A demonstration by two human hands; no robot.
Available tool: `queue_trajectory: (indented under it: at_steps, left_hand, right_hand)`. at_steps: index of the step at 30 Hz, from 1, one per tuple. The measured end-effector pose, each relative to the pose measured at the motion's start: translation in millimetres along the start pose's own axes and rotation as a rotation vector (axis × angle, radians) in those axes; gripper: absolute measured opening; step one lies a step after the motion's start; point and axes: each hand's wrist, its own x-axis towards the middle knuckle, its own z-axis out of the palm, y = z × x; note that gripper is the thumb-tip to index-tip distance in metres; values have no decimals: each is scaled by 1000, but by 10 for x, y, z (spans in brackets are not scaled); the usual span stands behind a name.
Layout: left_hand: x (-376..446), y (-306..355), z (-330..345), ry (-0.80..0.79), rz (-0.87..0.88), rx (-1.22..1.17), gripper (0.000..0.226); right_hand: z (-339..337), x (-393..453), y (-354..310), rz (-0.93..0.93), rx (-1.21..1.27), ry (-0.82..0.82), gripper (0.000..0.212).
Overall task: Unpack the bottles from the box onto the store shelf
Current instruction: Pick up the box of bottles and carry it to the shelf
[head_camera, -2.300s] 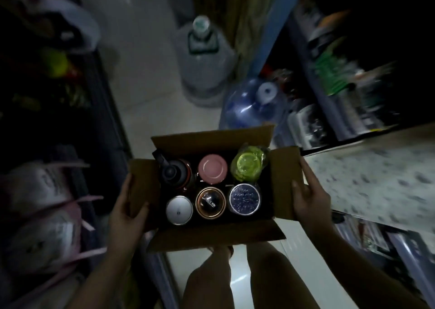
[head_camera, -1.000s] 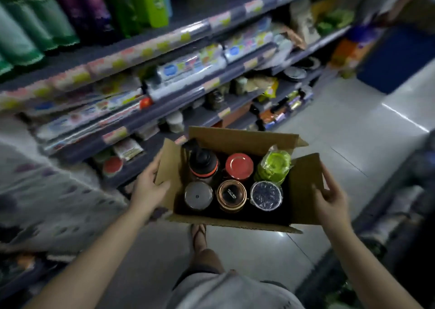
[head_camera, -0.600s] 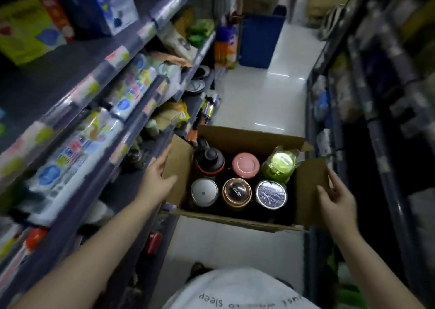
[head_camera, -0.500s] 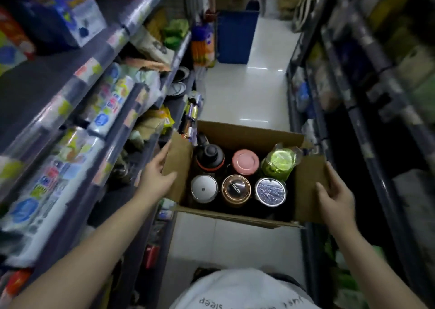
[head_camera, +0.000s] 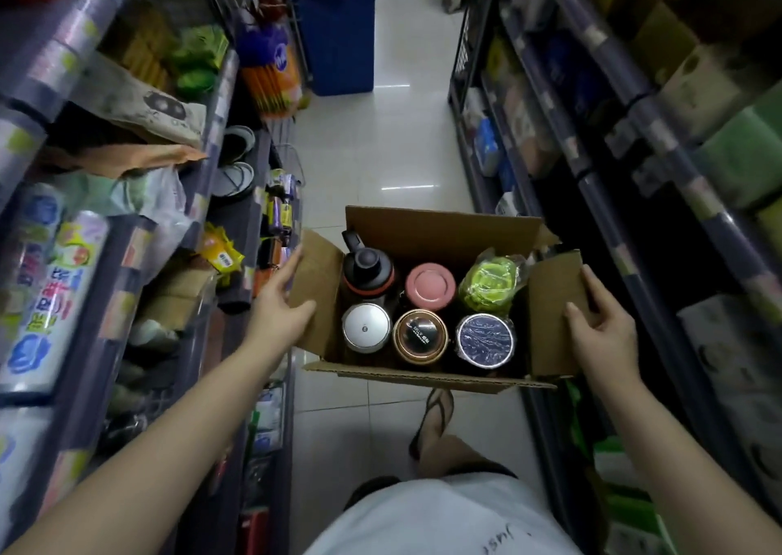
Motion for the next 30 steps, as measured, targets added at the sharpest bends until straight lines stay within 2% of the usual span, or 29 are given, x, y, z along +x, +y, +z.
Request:
queue_trajectory:
  at_steps: [13,18,25,30]
  left_hand:
    - [1410,334,227,151,-29,-13,86]
    - [2006,299,146,124,-48,18,87]
    - [2901,44,41,29,-73,57,88]
    - [3310,-147,112,60,-98,63,88]
  right_hand:
    - [612,1760,-421,-29,12,-168,57]
    - [987,2111,-558,-38,-16,-156,58]
    - [1651,2470,-484,43,-41,-145,60]
    - [2154,2698,-265,82,-71,-133,61]
